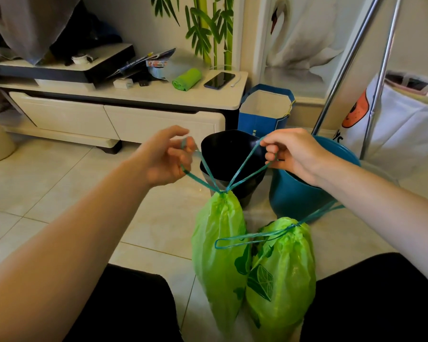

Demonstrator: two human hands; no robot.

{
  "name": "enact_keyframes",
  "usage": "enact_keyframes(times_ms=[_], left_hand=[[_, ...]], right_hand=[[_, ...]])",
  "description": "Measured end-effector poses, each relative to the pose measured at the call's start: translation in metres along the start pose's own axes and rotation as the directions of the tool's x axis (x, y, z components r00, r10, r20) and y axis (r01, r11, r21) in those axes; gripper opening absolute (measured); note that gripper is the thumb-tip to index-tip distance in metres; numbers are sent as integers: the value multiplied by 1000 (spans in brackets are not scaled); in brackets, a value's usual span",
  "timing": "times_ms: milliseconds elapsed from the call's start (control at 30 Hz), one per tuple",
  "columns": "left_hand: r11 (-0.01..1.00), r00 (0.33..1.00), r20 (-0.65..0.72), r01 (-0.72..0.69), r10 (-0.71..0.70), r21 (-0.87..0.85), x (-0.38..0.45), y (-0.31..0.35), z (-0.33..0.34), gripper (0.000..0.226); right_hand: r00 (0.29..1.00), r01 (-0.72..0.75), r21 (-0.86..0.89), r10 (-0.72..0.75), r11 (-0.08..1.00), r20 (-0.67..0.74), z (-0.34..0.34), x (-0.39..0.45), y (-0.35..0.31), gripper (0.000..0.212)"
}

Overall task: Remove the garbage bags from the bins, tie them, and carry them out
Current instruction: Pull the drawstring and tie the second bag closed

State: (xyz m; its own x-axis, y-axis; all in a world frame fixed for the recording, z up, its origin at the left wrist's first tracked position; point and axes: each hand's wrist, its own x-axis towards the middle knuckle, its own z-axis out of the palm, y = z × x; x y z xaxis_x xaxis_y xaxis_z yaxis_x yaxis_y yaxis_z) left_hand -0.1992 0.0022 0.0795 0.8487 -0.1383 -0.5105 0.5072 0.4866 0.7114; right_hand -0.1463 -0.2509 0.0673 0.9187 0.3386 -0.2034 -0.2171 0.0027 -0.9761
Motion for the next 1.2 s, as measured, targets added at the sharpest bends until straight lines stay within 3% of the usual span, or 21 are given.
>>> enact_keyframes(times_ms=[133, 233, 367, 500, 667, 767, 867, 967, 1067, 1200], left_hand=[[955, 990, -26, 138, -136, 263, 11, -17, 25, 31], [964, 989, 35, 133, -145, 232, 18, -26, 37, 41], [961, 994, 34, 91, -103, 262, 23, -32, 48, 36], [985, 996, 78, 30, -44, 168, 25, -38, 57, 34], [991, 997, 17, -79, 81, -106, 28, -35, 63, 16], [984, 995, -7, -100, 100, -147, 31, -31, 58, 24], [988, 987, -43, -155, 154, -15, 31, -28, 54, 25], [978, 979, -50, -193, 197, 75, 27, -25, 52, 18], [963, 973, -35, -219, 227, 155, 20, -23, 51, 6], [936, 966, -18, -244, 257, 255, 14, -24, 48, 7]], right_hand=[[995, 102, -75, -100, 992, 23, 9, -7, -6, 14], [977, 214, -273, -210, 938, 46, 16, -14, -9, 16], [910, 390, -539, -404, 747, 98, 27, -23, -10, 18], [871, 449, -677, -455, 583, 186, 32, -29, -7, 17], [867, 470, -754, -400, 459, 297, 26, -31, -4, 20], [870, 449, -801, -398, 395, 291, 14, -32, -4, 19], [920, 371, -883, -242, 289, 307, -8, -30, -2, 20], [967, 226, -974, 111, 31, 228, -31, -31, 5, 40], [933, 124, -987, 350, -98, 83, -49, -38, 12, 58], [882, 32, -985, 468, -169, -51, -72, -43, 18, 48]])
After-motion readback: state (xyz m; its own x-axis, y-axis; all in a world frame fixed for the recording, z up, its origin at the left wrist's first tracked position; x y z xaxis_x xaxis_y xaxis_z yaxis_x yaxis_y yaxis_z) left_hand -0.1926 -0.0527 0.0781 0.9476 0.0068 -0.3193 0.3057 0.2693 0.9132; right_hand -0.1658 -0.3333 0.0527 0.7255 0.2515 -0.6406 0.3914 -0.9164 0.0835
